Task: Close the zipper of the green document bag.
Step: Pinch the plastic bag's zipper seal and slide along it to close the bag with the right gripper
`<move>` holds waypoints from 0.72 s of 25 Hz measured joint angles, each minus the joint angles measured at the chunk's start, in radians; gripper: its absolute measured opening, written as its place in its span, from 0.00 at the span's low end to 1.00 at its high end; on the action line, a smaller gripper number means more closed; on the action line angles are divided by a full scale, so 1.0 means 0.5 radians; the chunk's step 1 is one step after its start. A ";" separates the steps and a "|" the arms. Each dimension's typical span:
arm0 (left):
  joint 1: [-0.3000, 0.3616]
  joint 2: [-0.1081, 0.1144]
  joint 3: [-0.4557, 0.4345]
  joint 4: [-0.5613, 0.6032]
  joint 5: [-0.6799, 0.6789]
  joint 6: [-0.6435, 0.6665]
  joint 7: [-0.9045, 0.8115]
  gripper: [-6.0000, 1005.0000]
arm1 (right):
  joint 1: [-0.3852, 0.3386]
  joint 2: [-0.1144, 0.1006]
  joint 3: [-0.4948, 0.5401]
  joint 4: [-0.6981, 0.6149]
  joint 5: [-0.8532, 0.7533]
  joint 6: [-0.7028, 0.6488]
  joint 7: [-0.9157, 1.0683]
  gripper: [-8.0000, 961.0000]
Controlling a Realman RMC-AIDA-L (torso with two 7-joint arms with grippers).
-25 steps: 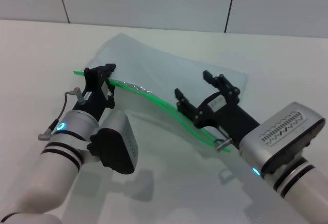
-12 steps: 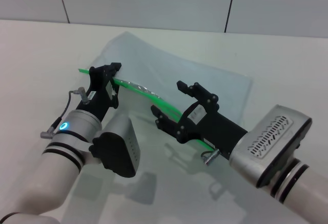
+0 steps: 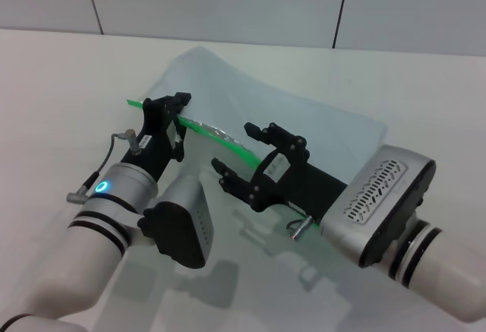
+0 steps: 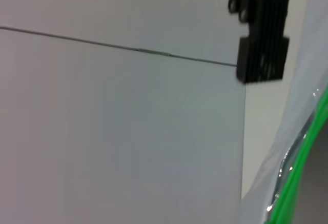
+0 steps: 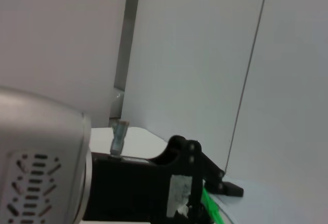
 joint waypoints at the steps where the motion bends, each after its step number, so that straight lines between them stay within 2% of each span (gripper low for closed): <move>1: 0.000 0.000 0.000 0.000 0.003 0.001 0.000 0.06 | 0.007 0.001 0.000 0.000 -0.001 -0.001 -0.001 0.79; 3: 0.000 -0.001 0.000 0.000 0.009 0.003 0.000 0.06 | 0.019 0.001 -0.001 0.000 -0.003 -0.003 -0.002 0.74; 14: -0.008 -0.002 0.000 0.002 0.049 0.012 0.003 0.06 | 0.111 0.016 0.000 0.014 -0.031 -0.076 -0.022 0.74; 18: -0.009 -0.004 0.000 0.003 0.085 0.011 0.002 0.06 | 0.140 0.036 0.006 0.054 -0.031 -0.081 -0.023 0.74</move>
